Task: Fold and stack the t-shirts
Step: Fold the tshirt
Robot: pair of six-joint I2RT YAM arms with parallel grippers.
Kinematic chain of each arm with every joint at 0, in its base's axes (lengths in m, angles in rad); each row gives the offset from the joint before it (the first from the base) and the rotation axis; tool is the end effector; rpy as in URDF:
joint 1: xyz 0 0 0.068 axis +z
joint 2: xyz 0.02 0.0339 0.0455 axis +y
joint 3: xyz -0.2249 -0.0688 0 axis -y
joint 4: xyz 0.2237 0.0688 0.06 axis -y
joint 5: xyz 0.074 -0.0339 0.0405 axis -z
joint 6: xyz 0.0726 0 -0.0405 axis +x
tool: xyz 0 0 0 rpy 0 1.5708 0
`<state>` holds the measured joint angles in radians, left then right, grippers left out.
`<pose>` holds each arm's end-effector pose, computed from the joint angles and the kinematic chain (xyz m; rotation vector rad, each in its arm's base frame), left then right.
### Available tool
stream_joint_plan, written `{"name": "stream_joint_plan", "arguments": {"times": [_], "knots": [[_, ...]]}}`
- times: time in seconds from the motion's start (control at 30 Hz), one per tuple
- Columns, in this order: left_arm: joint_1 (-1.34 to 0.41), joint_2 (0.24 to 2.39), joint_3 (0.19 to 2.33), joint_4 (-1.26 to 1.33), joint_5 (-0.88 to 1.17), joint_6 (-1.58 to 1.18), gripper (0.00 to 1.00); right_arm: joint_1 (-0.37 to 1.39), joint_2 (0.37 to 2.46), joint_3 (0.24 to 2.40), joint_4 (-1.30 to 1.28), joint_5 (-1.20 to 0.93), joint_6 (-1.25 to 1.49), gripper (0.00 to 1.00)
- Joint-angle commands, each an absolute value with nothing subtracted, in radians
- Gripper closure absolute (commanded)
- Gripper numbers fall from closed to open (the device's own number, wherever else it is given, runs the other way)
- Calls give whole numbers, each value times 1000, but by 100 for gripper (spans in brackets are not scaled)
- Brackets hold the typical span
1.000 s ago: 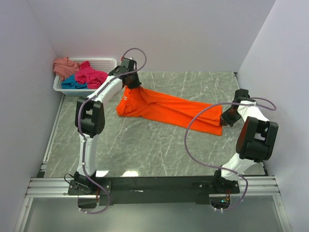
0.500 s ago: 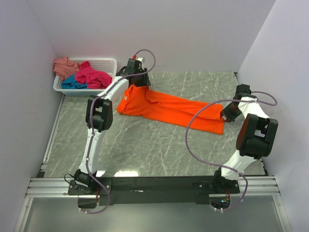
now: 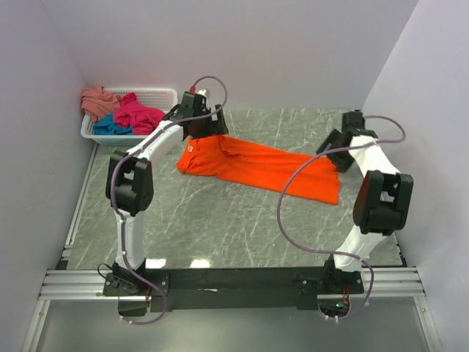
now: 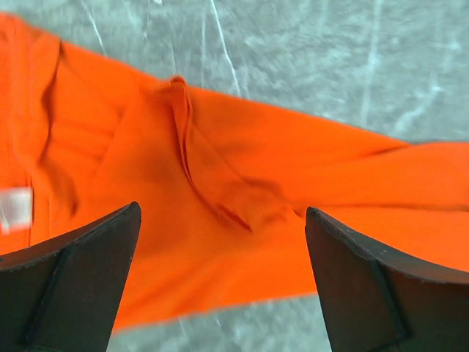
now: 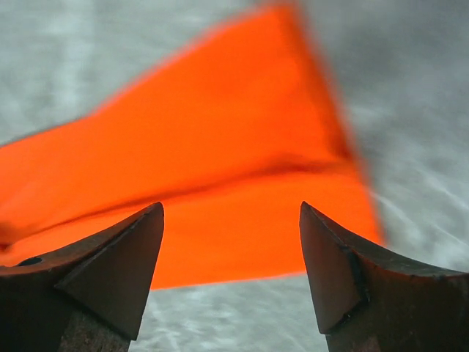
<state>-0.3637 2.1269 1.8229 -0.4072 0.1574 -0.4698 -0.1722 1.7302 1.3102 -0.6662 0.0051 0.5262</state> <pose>0.4450 -0.1816 0.1997 -0.0397 2.3476 -0.6046 0.3474 -0.0608 0.1694 0.9122 2.5004 0.1091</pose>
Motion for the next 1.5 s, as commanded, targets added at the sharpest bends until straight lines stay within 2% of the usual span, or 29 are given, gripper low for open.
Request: {"name": "stream_joint_plan", "arguments": {"times": [0.0, 0.2, 0.37, 0.47, 0.53, 0.57, 0.67, 0.77, 0.93, 1.07, 1.27, 1.47], "knots": [[-370, 2057, 1734, -351, 163, -543, 1, -97, 1827, 1436, -609, -27, 505, 19], [-370, 2184, 1784, -460, 179, -555, 0, -29, 2000, 1571, -656, -23, 500, 19], [-371, 2282, 1833, -445, 169, -566, 1, -21, 1994, 1481, -643, -31, 512, 19], [-377, 2395, 1914, -489, 132, -549, 1, -15, 1903, 1313, -597, -64, 526, 19], [-388, 2474, 2073, -552, 104, -560, 1, -9, 1805, 1149, -556, -84, 557, 19], [-391, 2570, 2233, -592, 116, -574, 1, -5, 1764, 1087, -534, -97, 563, 19], [-414, 2692, 2394, -574, 179, -601, 1, 40, 1608, 869, -488, -167, 572, 19], [-436, 2700, 2369, -421, 265, -670, 0, 139, 1464, 691, -492, -208, 592, 19], [-502, 2729, 2411, -206, 259, -753, 1, 437, 1255, 490, -390, -408, 766, 19], [-549, 2775, 2424, 29, 221, -825, 1, 676, 1210, 518, -353, -373, 798, 19], [-554, 2826, 2413, 178, 224, -945, 1, 696, 1197, 638, -506, -169, 730, 18], [-572, 2818, 2437, 225, 46, -900, 1, 652, 1117, 683, -592, -135, 718, 17]]}}
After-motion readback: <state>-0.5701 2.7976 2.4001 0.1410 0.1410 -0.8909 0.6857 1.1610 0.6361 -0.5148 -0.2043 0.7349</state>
